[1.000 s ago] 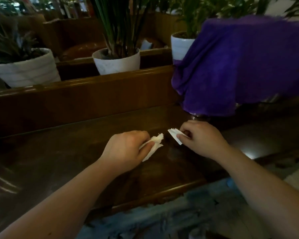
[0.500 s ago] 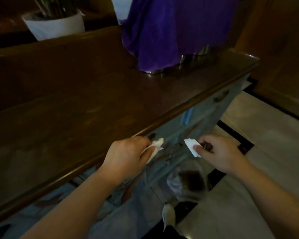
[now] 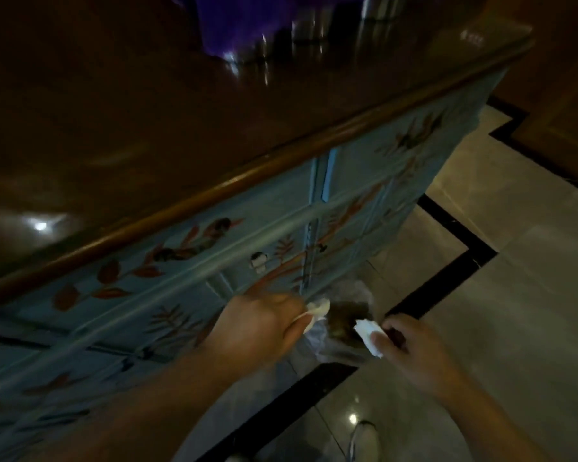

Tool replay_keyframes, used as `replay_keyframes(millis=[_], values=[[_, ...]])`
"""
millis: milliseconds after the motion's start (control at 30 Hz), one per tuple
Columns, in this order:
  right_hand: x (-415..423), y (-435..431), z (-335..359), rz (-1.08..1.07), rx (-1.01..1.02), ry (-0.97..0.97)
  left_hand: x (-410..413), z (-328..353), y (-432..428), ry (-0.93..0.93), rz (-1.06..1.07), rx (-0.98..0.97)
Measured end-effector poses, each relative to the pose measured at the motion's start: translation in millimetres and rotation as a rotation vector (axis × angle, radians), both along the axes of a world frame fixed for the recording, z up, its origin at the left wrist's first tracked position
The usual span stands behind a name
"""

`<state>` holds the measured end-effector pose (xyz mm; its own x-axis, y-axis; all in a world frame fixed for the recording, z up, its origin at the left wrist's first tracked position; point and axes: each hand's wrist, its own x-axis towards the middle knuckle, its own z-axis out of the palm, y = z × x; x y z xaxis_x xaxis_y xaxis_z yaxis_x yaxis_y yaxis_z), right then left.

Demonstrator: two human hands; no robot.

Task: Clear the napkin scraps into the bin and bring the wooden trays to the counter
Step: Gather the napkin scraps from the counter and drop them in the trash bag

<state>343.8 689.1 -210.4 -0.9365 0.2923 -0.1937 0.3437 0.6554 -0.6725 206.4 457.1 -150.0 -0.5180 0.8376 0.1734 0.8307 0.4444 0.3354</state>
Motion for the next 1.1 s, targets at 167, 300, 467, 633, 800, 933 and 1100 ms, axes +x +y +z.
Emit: replay_keyframes(millis=[167,300,467,633,800,933,1100], values=[[-4.1,68.2,-86.8,-0.063,-0.053,-0.034,-13.5,-92.7,63.9,-0.014,0.03,-0.056],[-8.6,106.0,-170.7,-0.149,-0.057,-0.056,-10.4,-186.0,108.6,-0.13,0.169,-0.03],[-10.9,121.8,-277.1,-0.241,-0.203,-0.146,4.5,-300.8,142.9,-0.301,0.319,-0.062],[-15.1,125.9,-369.4,-0.396,-0.374,-0.22,19.4,-400.9,164.1,-0.481,0.426,-0.089],[-26.9,131.8,-435.3,-0.353,-0.329,-0.265,28.9,-466.1,178.0,-0.517,0.449,-0.117],[-34.4,132.3,-463.8,-0.376,-0.422,-0.279,21.0,-500.0,191.3,-0.515,0.464,-0.169],[-26.1,134.7,-473.8,-0.359,-0.436,-0.279,4.9,-515.9,211.8,-0.488,0.426,-0.197]])
